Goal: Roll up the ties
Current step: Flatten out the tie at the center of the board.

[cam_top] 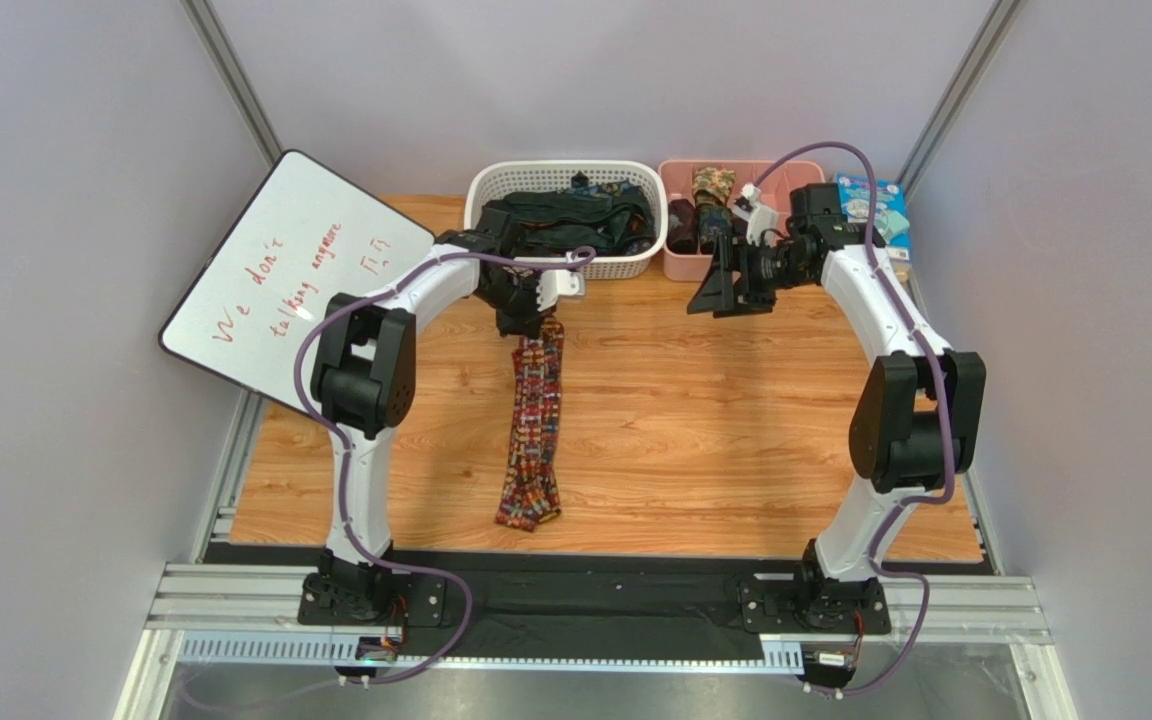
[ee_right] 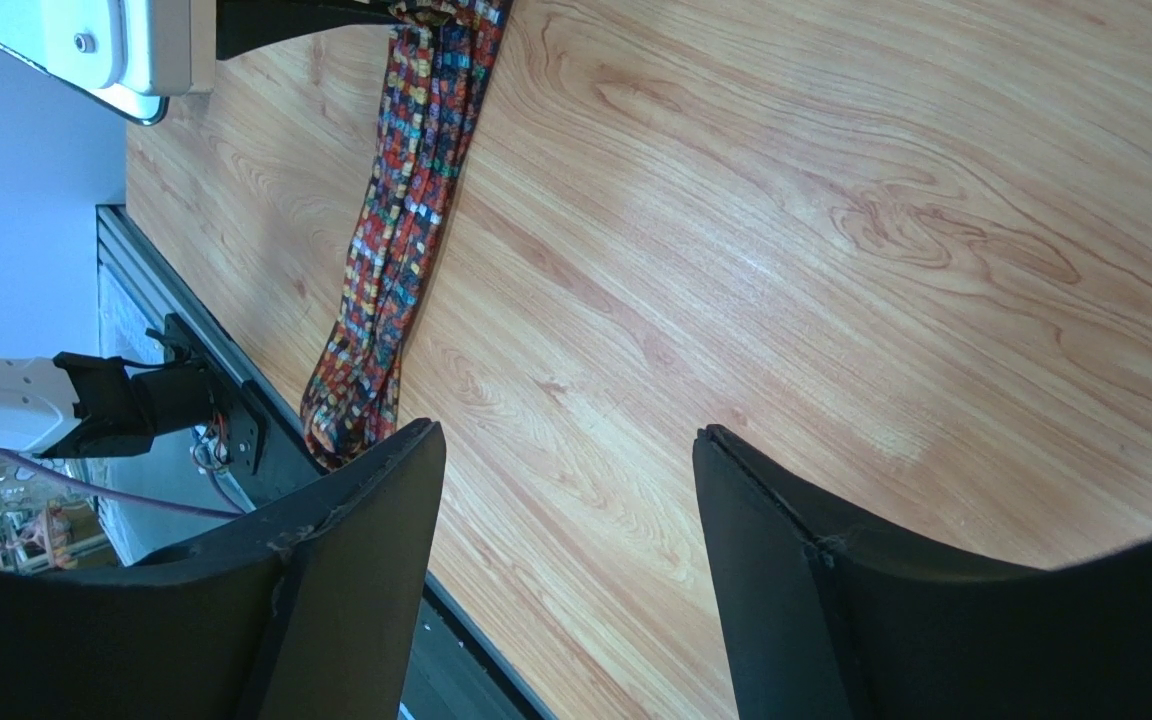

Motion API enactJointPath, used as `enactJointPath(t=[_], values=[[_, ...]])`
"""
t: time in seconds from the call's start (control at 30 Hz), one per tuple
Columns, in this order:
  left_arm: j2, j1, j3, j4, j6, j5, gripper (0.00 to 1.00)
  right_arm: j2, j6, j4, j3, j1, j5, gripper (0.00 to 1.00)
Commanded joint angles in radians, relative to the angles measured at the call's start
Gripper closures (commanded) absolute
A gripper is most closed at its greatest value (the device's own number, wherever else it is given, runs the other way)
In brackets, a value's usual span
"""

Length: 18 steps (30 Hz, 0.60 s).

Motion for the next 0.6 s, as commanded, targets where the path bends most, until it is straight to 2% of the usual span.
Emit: enactJointPath(t=[0.0,0.1,0.3,0.43,0.57], values=[[-0.151,-0.015,0.073,-0.026,-0.092,0.040,1.00,-0.099,-0.025,0.000,-0.020,-0.024,-0.019,0.33],[-0.267,-0.035,0.102,-0.052,-0.206,-0.023,1.00,-0.134,-0.051,0.012,-0.042,-0.029,0.001,0.32],[-0.487,-0.078,0.303,-0.163,-0.357,-0.175,1.00,-0.272,-0.105,0.079,-0.098,-0.030,0.038,0.26],[-0.629,-0.164,0.388,-0.155,-0.362,-0.295,1.00,-0.388,-0.105,0.185,-0.164,-0.030,0.039,0.18],[-0.700,-0.285,0.473,-0.080,-0.316,-0.513,1.00,-0.545,-0.059,0.439,-0.282,-0.024,-0.002,0.07]])
